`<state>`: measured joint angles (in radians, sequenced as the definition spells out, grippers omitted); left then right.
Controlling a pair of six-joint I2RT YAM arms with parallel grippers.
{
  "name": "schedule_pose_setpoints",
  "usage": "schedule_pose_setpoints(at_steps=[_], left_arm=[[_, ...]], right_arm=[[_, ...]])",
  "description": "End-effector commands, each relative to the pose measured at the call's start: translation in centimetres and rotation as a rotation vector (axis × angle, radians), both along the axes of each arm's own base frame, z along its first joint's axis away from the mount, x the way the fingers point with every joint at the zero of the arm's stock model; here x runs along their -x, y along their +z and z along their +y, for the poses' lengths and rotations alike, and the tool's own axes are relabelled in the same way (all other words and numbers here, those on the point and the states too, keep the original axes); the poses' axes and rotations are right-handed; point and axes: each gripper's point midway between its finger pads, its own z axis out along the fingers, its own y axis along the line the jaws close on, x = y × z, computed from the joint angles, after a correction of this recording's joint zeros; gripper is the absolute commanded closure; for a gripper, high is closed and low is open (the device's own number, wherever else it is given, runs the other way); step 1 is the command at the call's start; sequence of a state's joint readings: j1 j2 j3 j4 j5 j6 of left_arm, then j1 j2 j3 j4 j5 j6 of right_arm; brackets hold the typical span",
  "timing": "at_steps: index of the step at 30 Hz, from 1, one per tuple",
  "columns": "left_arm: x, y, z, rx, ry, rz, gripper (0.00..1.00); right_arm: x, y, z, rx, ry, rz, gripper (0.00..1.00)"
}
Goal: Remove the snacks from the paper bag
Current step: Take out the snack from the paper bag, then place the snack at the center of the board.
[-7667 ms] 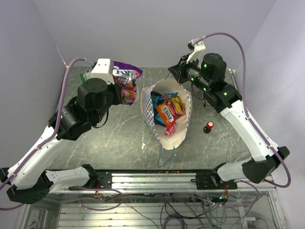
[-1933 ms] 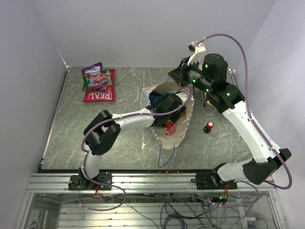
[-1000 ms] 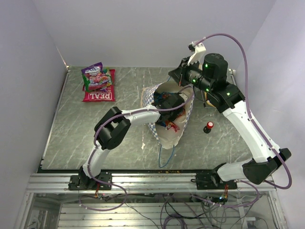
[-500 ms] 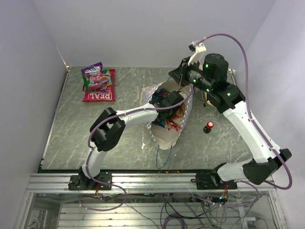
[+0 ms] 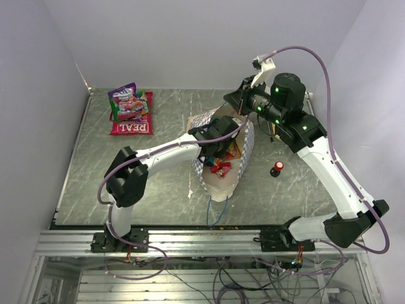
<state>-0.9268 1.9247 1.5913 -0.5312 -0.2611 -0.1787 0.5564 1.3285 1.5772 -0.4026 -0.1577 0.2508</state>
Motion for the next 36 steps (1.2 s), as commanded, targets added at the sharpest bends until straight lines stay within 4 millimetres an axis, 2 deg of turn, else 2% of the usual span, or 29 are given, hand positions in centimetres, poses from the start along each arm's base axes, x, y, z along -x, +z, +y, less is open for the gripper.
schedule_pose_setpoints(at_steps=[1, 8, 13, 16, 20, 25, 31, 36], left_arm=[[0.6, 4.7, 0.3, 0.119, 0.052, -0.014, 0.93], [2.6, 7.2, 0.9, 0.202, 0.051, 0.023, 0.93], [5.6, 8.2, 0.0, 0.388, 0.001, 0.072, 0.93], [6.2, 8.8, 1.0, 0.413, 0.023, 0.053, 0.93], [6.6, 10.4, 2.0, 0.421, 0.027, 0.036, 0.93], [7.9, 11.4, 2.8, 0.407, -0.021, 0.036, 0.93], [9.7, 15.3, 3.8, 0.449, -0.115, 0.003, 0.93], [11.0, 17.7, 5.7, 0.469, -0.174, -0.071, 0.93]], right_arm=[[0.2, 2.8, -0.3, -0.054, -0.003, -0.1, 1.0], [-0.8, 2.4, -1.4, -0.028, -0.081, -0.102, 1.0], [-0.3, 1.3, -1.1, -0.006, -0.043, -0.092, 1.0], [-0.4, 0.0, -1.9, 0.023, -0.086, -0.05, 1.0], [0.1, -0.4, -1.9, 0.029, -0.075, -0.029, 1.0], [-0.4, -1.0, -2.1, -0.006, -0.114, -0.005, 1.0], [-0.8, -0.9, -1.7, 0.059, -0.081, -0.025, 1.0], [-0.8, -1.2, -2.0, 0.06, -0.088, -0.048, 1.0]])
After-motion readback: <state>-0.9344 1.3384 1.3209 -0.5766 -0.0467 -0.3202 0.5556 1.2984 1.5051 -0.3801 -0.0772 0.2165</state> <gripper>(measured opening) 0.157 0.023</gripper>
